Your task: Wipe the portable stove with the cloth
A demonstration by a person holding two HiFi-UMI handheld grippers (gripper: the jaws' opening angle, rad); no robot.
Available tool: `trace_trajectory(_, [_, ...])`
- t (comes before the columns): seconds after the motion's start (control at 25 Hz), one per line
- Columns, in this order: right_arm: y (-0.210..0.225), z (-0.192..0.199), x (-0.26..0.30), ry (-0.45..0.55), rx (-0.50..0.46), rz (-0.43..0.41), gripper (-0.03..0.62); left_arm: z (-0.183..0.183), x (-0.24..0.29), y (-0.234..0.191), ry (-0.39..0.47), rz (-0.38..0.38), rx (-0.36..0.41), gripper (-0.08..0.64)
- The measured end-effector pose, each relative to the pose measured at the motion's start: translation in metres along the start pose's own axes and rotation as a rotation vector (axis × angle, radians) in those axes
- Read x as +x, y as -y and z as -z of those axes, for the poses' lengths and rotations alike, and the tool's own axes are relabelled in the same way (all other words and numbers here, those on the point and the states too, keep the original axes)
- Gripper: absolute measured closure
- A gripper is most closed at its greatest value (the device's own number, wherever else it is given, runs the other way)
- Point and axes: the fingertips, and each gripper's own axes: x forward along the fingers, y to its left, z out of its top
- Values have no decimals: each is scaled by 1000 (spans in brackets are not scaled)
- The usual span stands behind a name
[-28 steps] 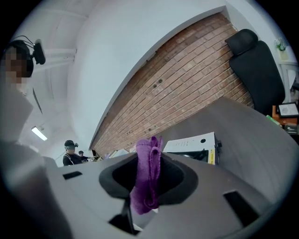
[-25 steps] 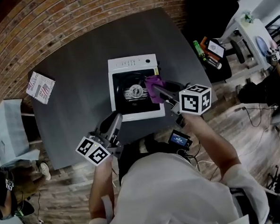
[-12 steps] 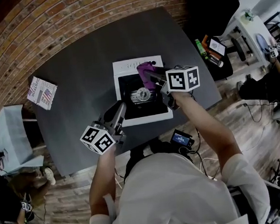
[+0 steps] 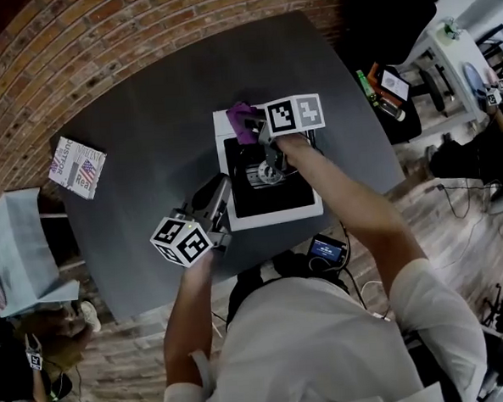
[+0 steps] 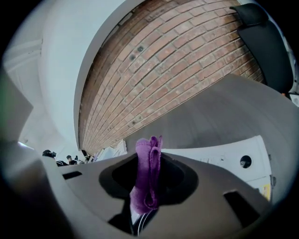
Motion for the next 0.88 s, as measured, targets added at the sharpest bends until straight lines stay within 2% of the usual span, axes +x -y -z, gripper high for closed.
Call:
trace_trajectory(0.36, [-4, -11, 74, -19, 165, -26, 485, -5, -10, -11, -6, -20, -6, 517])
trace_trajectory(0.48, [11, 0, 87, -54, 204, 7, 485, -2, -11, -12, -15, -26, -8, 517])
trace_trajectory(0.6, [27, 6, 89, -75, 179, 57, 488, -1, -12, -13, -23, -32, -9, 517])
trace_trajectory(0.88, [37, 5, 81, -107, 81, 106, 489, 1, -6, -9, -33, -17, -8, 517])
